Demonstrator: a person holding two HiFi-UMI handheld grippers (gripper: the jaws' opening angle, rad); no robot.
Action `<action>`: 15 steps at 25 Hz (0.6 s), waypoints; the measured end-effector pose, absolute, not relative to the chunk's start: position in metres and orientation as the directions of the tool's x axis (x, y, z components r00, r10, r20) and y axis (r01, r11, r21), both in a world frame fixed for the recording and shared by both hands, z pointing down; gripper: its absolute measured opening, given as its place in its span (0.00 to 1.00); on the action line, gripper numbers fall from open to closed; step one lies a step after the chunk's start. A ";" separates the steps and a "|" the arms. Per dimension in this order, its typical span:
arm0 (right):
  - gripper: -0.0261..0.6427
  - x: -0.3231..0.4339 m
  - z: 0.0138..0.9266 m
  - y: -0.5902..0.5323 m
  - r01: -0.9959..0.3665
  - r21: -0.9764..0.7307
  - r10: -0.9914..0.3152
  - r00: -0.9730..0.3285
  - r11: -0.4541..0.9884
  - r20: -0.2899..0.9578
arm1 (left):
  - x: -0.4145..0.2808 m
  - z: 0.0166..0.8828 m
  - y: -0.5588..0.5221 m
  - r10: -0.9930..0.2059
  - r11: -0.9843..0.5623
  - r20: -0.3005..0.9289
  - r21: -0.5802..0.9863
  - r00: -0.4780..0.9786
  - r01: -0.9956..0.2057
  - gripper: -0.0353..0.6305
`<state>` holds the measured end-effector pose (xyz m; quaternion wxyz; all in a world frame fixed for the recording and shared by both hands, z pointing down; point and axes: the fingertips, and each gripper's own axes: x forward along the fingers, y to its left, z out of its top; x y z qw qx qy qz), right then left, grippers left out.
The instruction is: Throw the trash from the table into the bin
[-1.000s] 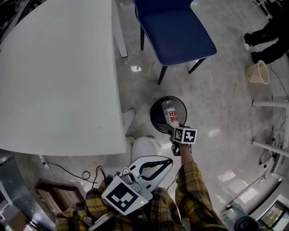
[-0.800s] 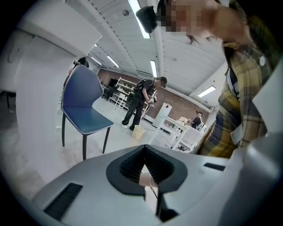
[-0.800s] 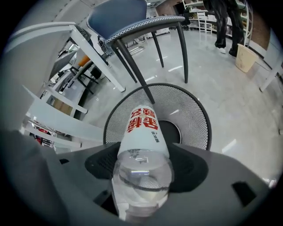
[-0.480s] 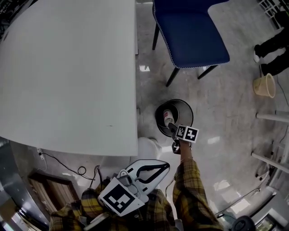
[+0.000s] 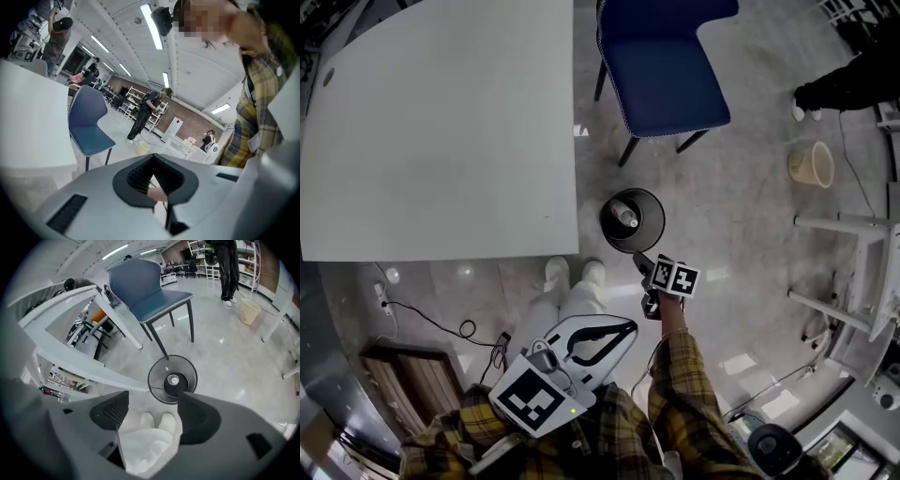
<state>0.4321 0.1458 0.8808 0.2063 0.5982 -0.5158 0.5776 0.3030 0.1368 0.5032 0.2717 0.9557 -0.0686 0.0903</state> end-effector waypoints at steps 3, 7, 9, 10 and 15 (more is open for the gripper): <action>0.51 0.427 0.824 0.144 -0.855 -0.368 -0.416 -0.203 -0.367 0.886 | 0.293 0.458 0.130 -0.122 -0.828 0.198 0.521 0.972 -0.210 0.06; 0.51 0.427 0.745 0.126 -0.854 -0.411 -0.496 -0.219 -0.319 0.840 | 0.285 0.404 0.118 -0.180 -0.821 0.176 0.515 0.968 -0.247 0.06; 0.50 0.424 0.706 0.116 -0.857 -0.432 -0.537 -0.233 -0.281 0.811 | 0.280 0.380 0.112 -0.212 -0.819 0.168 0.507 0.963 -0.268 0.06; 0.48 0.422 0.687 0.112 -0.860 -0.440 -0.558 -0.237 -0.261 0.795 | 0.277 0.369 0.110 -0.227 -0.821 0.163 0.498 0.960 -0.278 0.06; 0.37 0.411 0.589 0.095 -0.873 -0.469 -0.669 -0.267 -0.137 0.693 | 0.263 0.325 0.102 -0.297 -0.837 0.141 0.438 0.944 -0.329 0.06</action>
